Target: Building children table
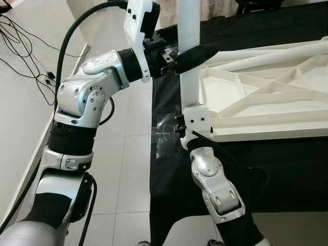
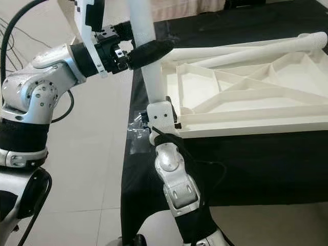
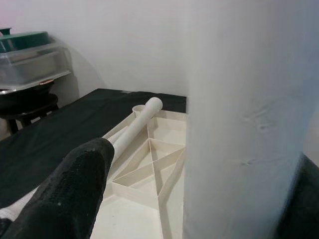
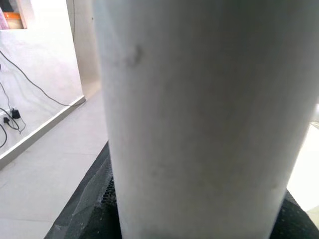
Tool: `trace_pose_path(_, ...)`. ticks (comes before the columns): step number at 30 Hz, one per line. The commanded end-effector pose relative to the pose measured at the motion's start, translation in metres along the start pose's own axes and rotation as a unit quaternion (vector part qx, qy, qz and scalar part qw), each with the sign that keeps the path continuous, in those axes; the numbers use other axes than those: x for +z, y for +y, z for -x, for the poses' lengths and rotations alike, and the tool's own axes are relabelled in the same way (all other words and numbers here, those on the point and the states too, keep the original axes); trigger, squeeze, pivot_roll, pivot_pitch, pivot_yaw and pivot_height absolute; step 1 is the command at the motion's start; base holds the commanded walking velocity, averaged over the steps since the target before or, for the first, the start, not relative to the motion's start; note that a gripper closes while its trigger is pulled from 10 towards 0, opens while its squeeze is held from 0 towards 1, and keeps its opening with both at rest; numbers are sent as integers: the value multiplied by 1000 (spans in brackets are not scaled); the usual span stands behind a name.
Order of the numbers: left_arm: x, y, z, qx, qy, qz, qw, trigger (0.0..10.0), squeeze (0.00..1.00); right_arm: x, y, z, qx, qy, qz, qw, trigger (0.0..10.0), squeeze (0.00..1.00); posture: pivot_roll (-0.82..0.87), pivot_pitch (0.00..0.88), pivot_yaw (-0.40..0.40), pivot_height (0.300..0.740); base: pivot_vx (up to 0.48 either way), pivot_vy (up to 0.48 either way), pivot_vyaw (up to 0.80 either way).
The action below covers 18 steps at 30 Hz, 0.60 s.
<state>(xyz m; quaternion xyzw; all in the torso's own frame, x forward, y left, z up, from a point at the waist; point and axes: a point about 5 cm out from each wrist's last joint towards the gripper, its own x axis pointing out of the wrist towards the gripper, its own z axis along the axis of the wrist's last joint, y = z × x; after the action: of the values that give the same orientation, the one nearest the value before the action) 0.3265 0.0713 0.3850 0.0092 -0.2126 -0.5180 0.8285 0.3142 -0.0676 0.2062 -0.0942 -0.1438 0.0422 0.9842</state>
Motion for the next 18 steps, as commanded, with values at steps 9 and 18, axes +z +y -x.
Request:
trace_pose_path(9,1,0,-17,-11,-7,37,999,0,0,9,18,2,55,-36,22,998,10000,0,16,174,162,740,0,0,0)
trace_pose_path(18,6,-5,-20,-18,-17,29,999,0,0,12,21,-2,117,-52,23,991,10000,1000,14,171,152,740,0,0,0)
